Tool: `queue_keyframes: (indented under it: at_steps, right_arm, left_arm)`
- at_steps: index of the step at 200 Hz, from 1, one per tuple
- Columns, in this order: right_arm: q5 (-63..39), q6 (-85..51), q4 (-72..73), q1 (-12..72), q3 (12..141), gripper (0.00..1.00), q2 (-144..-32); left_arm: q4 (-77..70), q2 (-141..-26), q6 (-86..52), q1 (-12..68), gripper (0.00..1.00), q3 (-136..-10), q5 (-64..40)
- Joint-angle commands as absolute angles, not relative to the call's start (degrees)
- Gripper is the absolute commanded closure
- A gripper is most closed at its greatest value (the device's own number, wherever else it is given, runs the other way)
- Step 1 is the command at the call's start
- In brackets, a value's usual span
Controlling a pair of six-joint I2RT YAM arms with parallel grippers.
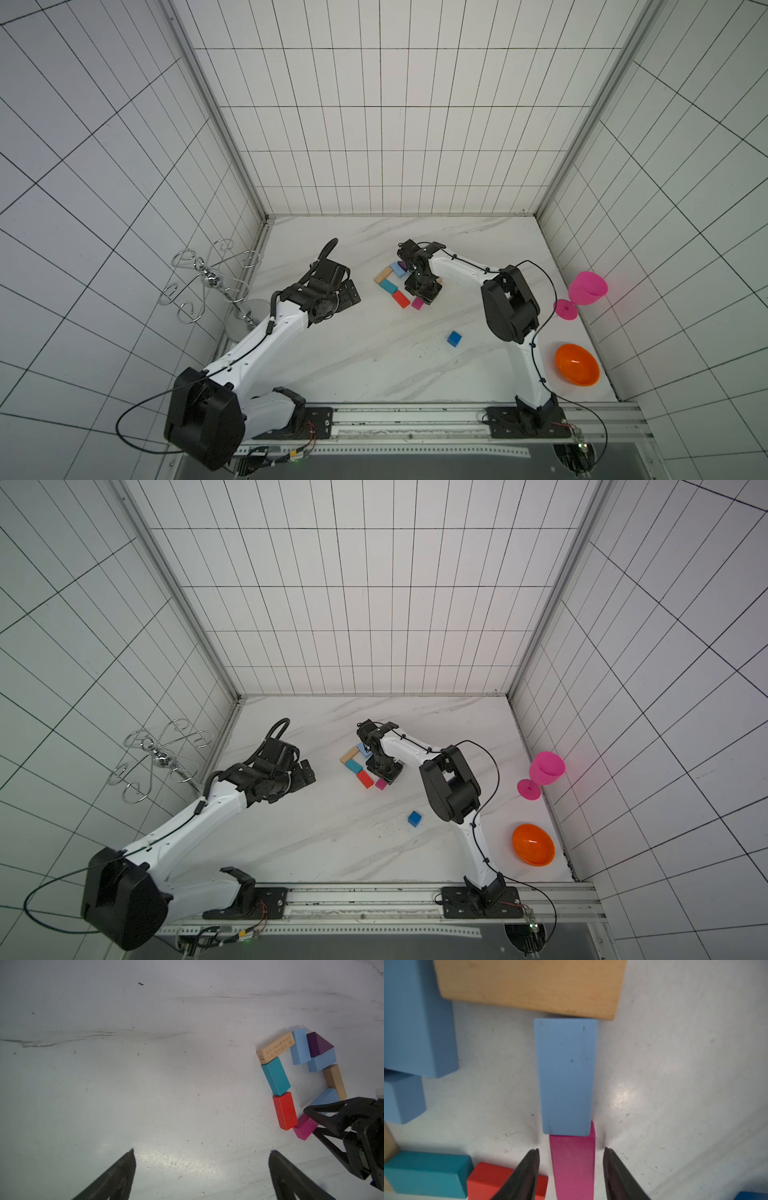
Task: Assemble a heart with building blocks
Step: Assemble the building block at the center of the board, then adjust the building block at the center of the board.
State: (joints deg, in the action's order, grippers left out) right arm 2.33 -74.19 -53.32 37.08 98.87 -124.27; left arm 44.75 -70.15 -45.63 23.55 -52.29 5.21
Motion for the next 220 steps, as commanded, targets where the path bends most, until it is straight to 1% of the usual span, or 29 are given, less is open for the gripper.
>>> queue_keyframes:
  at_steps: [1, 37, 44, 48, 54, 64, 65, 66, 69, 70, 96, 113, 122, 158, 174, 200, 220]
  right_arm:
    - [4.0, -74.4, -54.0, 36.5, 97.9, 0.47, -120.7]
    - [1.7, -73.0, -54.0, 36.7, 98.6, 0.46, -118.4]
    - [1.6, -71.8, -53.9, 36.9, 98.6, 0.48, -117.7]
    - [1.7, -70.4, -53.9, 37.1, 98.7, 0.50, -117.3]
    - [1.8, -67.6, -53.7, 37.5, 98.9, 0.59, -116.6]
    - [2.4, -61.9, -54.1, 38.2, 99.7, 0.88, -116.2]
    - [2.7, -60.9, -54.5, 38.3, 100.0, 0.93, -116.2]
    - [2.7, -60.9, -54.5, 38.3, 100.0, 0.93, -116.2]
    - [3.2, -59.8, -55.3, 38.5, 100.3, 0.99, -116.1]
    - [3.4, -59.4, -55.6, 38.6, 100.3, 1.00, -116.1]
    - [5.4, -52.6, -56.3, 40.0, 97.6, 1.00, -113.6]
    - [2.3, -49.6, -53.0, 40.9, 94.6, 1.00, -111.9]
    - [-0.5, -45.4, -51.4, 41.5, 93.8, 1.00, -111.9]
    - [-4.6, -41.5, -51.3, 43.1, 94.9, 1.00, -115.8]
    - [-6.7, -40.0, -52.0, 43.4, 97.4, 1.00, -118.9]
    - [-6.2, -38.0, -55.1, 45.1, 102.7, 1.00, -123.0]
    - [-5.8, -37.7, -55.6, 45.9, 103.1, 1.00, -124.1]
  left_arm:
    - [43.5, -69.9, -46.1, 23.3, 0.02, -51.7, 5.1]
    - [43.7, -69.4, -46.2, 23.3, 0.02, -51.7, 5.3]
    - [43.9, -69.3, -46.2, 23.3, 0.02, -51.8, 5.5]
    - [44.0, -69.2, -46.2, 23.3, 0.02, -51.8, 5.5]
    - [44.2, -69.2, -46.1, 23.3, 0.02, -51.8, 5.7]
    - [44.3, -68.9, -46.1, 23.3, 0.02, -51.6, 5.9]
    - [44.3, -68.9, -46.1, 23.3, 0.02, -51.7, 5.9]
    - [44.3, -68.9, -46.2, 23.3, 0.02, -51.7, 5.8]
    - [44.3, -68.8, -46.2, 23.3, 0.02, -51.6, 5.9]
    - [44.3, -68.8, -46.2, 23.3, 0.02, -51.6, 5.9]
    - [44.0, -68.4, -46.6, 23.3, 0.02, -50.7, 5.9]
    - [43.8, -68.3, -47.0, 23.2, 0.02, -50.1, 5.6]
    - [43.6, -68.2, -47.2, 23.2, 0.02, -49.8, 5.5]
    - [43.4, -68.3, -47.5, 23.3, 0.02, -49.5, 5.2]
    - [43.5, -68.2, -47.4, 23.2, 0.02, -49.5, 5.3]
    - [43.9, -68.0, -47.3, 23.3, 0.02, -49.3, 5.6]
    - [43.9, -67.6, -47.4, 23.2, 0.02, -49.1, 5.8]
